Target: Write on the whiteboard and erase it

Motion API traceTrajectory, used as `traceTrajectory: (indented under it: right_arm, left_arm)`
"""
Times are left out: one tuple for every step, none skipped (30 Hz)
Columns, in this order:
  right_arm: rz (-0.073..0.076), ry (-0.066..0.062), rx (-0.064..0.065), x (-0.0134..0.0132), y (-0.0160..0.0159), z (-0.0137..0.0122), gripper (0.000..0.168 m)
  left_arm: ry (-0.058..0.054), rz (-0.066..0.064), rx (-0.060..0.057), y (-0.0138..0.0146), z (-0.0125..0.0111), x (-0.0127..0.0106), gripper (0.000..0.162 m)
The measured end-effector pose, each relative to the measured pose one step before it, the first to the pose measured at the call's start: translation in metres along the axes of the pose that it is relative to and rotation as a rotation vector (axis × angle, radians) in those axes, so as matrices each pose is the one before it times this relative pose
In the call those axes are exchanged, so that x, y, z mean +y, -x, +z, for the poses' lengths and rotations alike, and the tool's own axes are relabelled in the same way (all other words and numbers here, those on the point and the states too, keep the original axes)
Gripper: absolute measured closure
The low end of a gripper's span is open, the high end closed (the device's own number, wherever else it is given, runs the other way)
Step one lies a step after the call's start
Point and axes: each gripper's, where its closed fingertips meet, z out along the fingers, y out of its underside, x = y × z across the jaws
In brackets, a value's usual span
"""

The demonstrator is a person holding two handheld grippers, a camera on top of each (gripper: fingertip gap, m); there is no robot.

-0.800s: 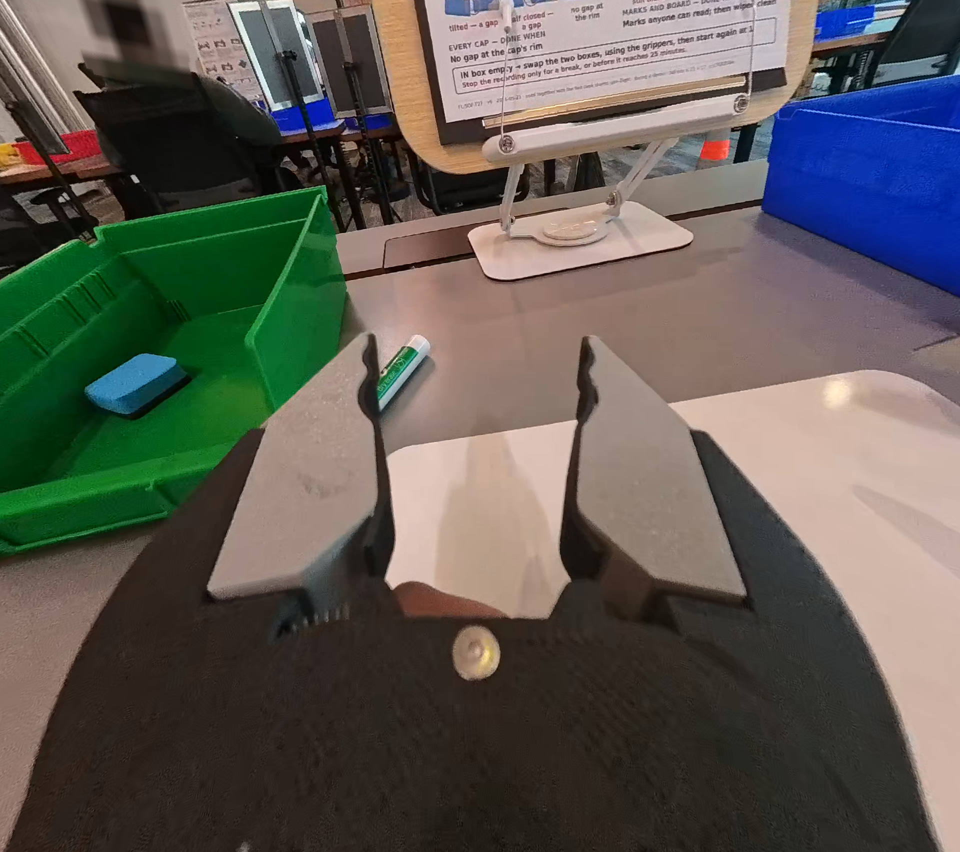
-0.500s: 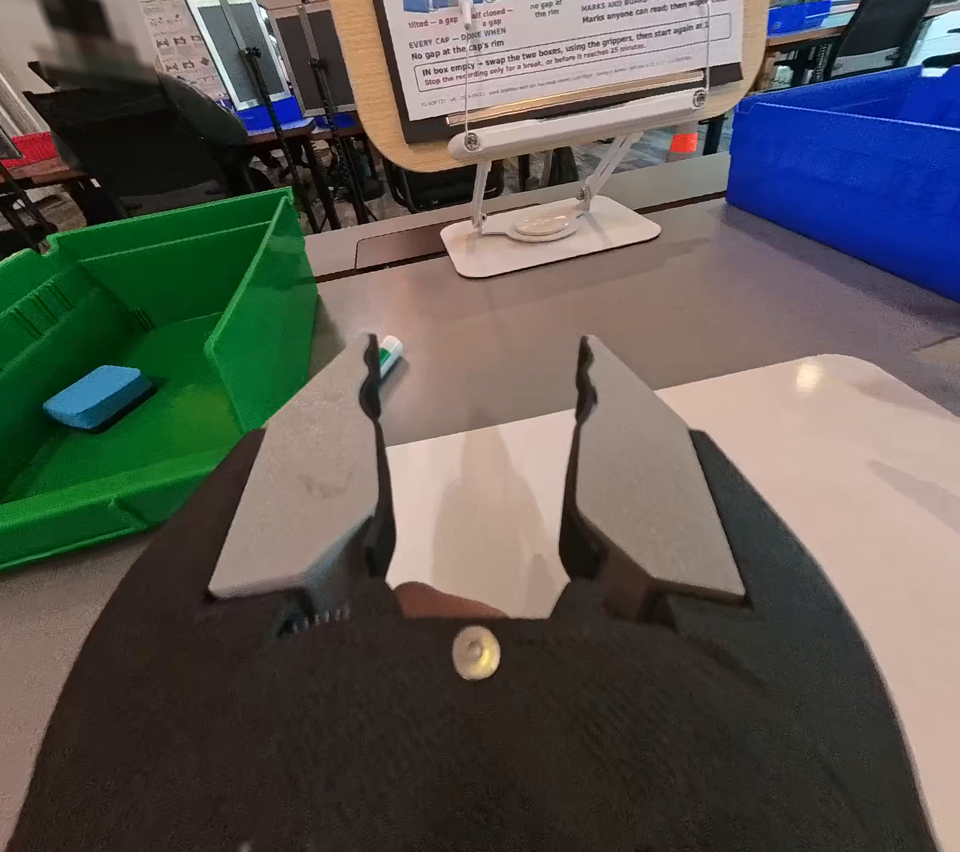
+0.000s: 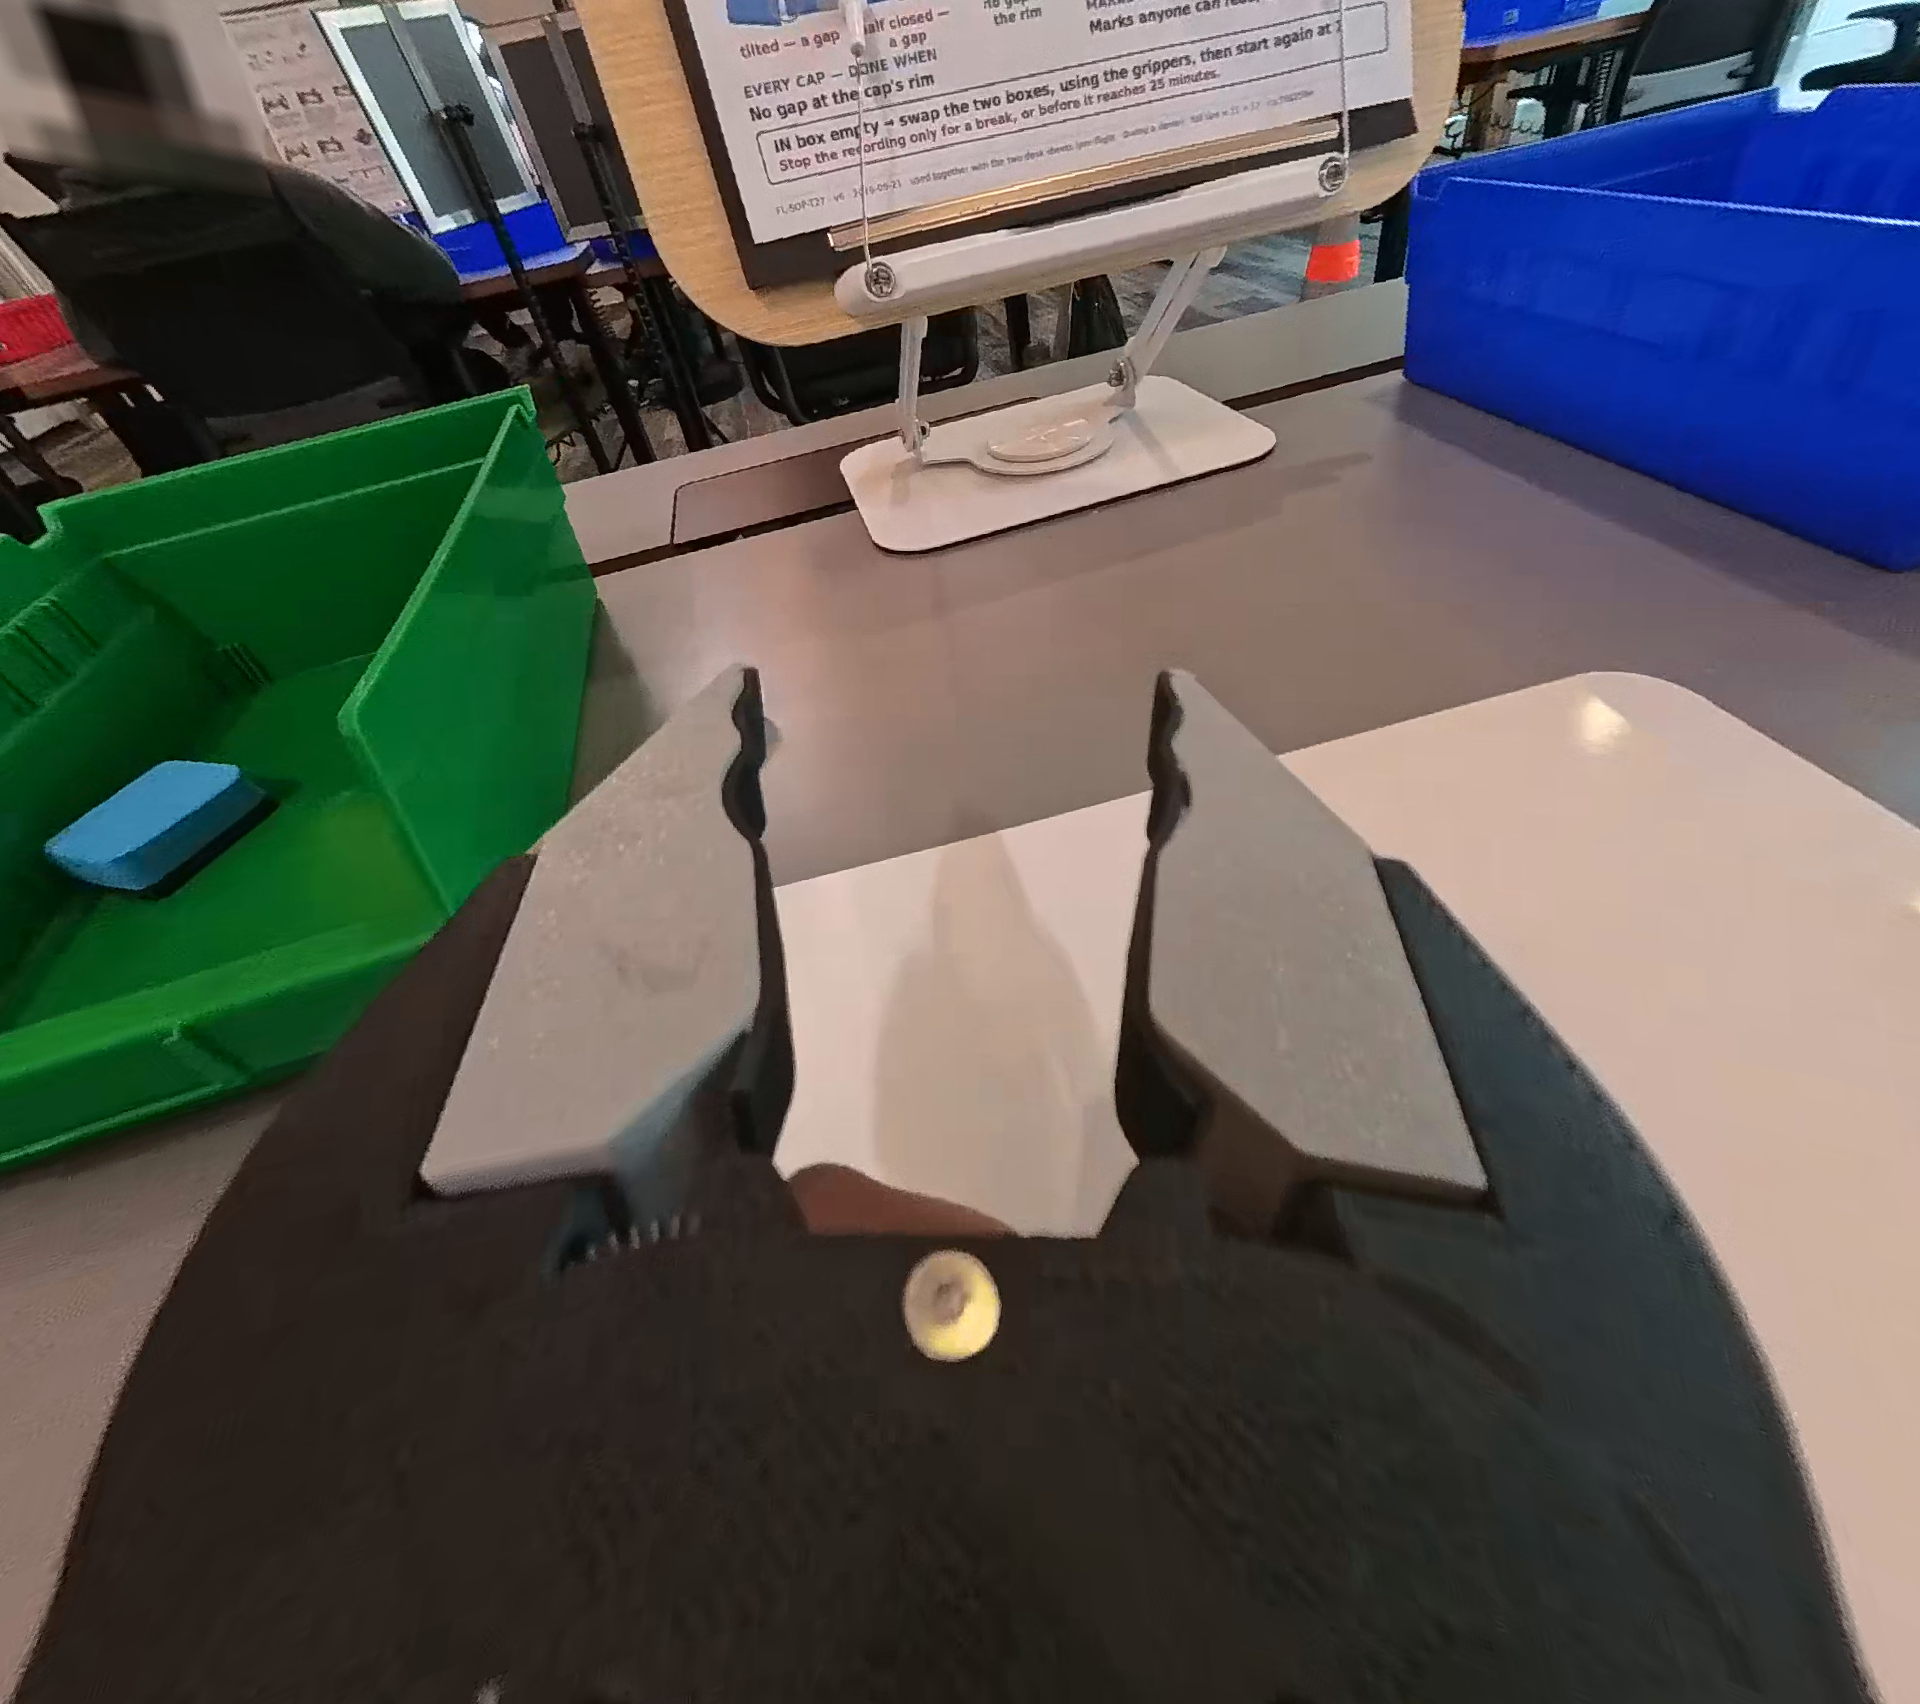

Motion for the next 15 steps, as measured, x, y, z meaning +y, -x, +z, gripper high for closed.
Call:
traceTrajectory:
  right_arm:
    - [0.0036,-0.0027,-0.003,0.00073,-0.00199,-0.0021,0.077]
    - [0.0001,-0.0015,-0.005,0.00106,-0.00183,-0.00212,0.077]
    - [0.0036,-0.0006,0.0043,0.00111,-0.0037,-0.00233,0.078]
    - [0.001,-0.0044,-0.0029,0.00068,-0.00323,-0.00297,0.078]
    - [0.0047,-0.0097,0.0014,-0.00004,-0.00454,-0.00399,0.079]
    - [0.0059,-0.0133,0.0089,-0.00075,-0.00631,-0.00478,0.081]
    - [0.0032,-0.0158,0.0131,-0.0007,-0.00755,-0.00522,0.082]
    - [0.0005,-0.0132,0.0164,0.0003,-0.00858,-0.00471,0.083]
    - [0.001,-0.0039,0.0208,0.00212,-0.00978,-0.00385,0.084]
    - [0.0049,0.0032,0.0198,0.00318,-0.01006,-0.00338,0.084]
    - [0.01,0.0003,0.0173,0.00265,-0.01013,-0.00371,0.083]
    - [0.011,-0.0044,0.0174,0.00169,-0.01053,-0.00425,0.083]
    - [0.0114,-0.0055,0.0182,0.00117,-0.01081,-0.00508,0.083]
    - [0.0095,-0.0081,0.0191,0.00042,-0.01115,-0.00559,0.084]
    - [0.0021,-0.0025,0.0164,0.00048,-0.01086,-0.00549,0.084]
  left_arm:
    - [0.001,-0.001,0.0005,-0.00009,0.00001,0.00013,0.088]
    - [0.0006,0.0005,0.0017,-0.00029,0.00003,0.00016,0.088]
    - [0.0013,0.0016,0.0013,-0.00044,0.00005,0.0001,0.088]
    - [0.0018,0.002,0.0009,-0.00033,0.00011,0.00027,0.088]
    - [0.0014,0.0026,0.0026,-0.00062,-0.00004,0.00011,0.088]
    - [0.0011,0.0032,0.0026,-0.00073,-0.00003,0.00015,0.088]
    - [0.0019,0.0031,0.0016,-0.00051,0.00022,0.00024,0.088]
    - [0.0038,0.0026,0.0023,-0.00056,0.0004,0.00058,0.088]
    - [0.0069,0.0022,0.0024,-0.00051,0.00061,0.00086,0.088]
    - [0.0083,0.0015,0.0024,-0.00035,0.00048,0.0012,0.088]
    - [0.0059,-0.0015,0.0039,-0.00007,0.00039,0.00082,0.088]
    - [0.0041,-0.008,0.0085,0.00019,0.00014,0.00065,0.09]
    - [0.011,-0.0143,0.0141,0.00069,0.00048,0.00173,0.093]
    - [0.0238,-0.0137,0.0147,0.00162,0.00066,0.00359,0.093]
    - [0.0308,-0.0036,0.0083,0.00309,0.00076,0.00461,0.093]
